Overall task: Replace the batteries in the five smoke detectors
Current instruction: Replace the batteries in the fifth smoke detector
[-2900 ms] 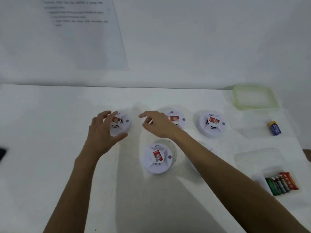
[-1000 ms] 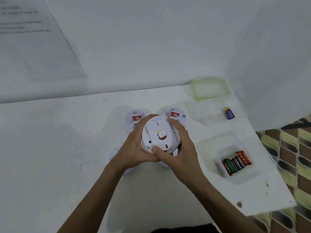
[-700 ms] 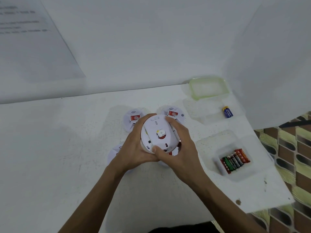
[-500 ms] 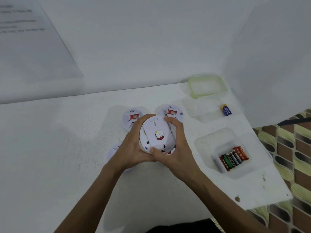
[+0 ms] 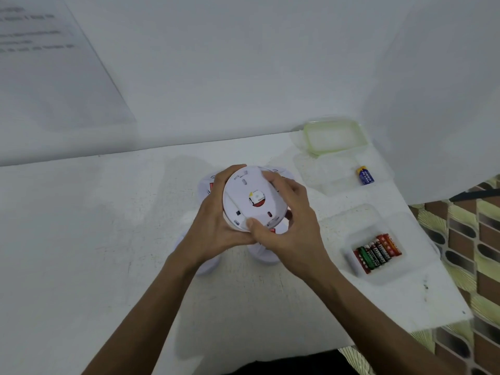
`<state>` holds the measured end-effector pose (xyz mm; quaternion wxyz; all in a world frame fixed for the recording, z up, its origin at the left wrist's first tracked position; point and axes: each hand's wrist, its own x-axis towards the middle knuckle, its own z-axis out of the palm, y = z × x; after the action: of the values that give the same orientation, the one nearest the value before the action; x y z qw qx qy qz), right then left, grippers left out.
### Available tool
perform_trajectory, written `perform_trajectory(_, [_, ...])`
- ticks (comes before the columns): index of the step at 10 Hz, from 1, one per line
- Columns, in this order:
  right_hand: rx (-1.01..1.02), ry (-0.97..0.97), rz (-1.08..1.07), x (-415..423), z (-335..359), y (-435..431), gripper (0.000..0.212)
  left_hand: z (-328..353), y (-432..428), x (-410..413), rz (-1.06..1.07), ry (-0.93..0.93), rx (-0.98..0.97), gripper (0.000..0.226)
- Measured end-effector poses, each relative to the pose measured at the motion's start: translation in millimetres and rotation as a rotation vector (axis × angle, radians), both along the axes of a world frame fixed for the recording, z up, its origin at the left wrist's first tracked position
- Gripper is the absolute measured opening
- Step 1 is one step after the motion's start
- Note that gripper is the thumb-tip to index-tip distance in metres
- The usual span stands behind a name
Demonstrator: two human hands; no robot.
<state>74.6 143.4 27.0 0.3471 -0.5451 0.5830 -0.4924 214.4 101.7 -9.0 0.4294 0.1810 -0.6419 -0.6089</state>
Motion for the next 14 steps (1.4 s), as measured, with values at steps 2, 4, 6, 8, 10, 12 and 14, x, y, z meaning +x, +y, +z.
perform_trajectory(2, [0.039, 0.103, 0.088, -13.9, -0.8, 4.0, 0.074, 13.1, -12.0, 6.3, 0.281, -0.348, 0.032, 0.106])
perform_trajectory(4, [-0.012, 0.259, -0.019, -19.4, 2.5, 7.9, 0.075, 18.9, -17.9, 3.0, 0.288, -0.666, -0.081, 0.109])
perform_trajectory(6, [0.104, 0.136, -0.021, -13.9, 8.8, 8.2, 0.064, 17.4, -12.7, 1.5, 0.292, -0.633, -0.126, 0.105])
perform_trajectory(8, [0.139, 0.106, -0.040, -18.9, 20.6, 4.2, 0.021, 13.8, -4.2, 2.4, 0.294, -0.616, -0.054, 0.097])
perform_trajectory(10, [0.047, -0.064, -0.042, -40.4, 33.3, 6.0, 0.004, 3.2, -3.0, 14.4, 0.325, -0.548, -0.089, 0.088])
perform_trajectory(12, [0.089, 0.237, -0.076, -86.1, 13.1, -16.6, 0.018, -9.3, -4.4, 25.3, 0.361, -0.560, -0.051, 0.108])
perform_trajectory(14, [0.179, 0.876, 0.077, -113.0, -38.3, -34.9, 0.024, -5.3, 0.2, 25.2, 0.385, -0.558, -0.044, 0.111])
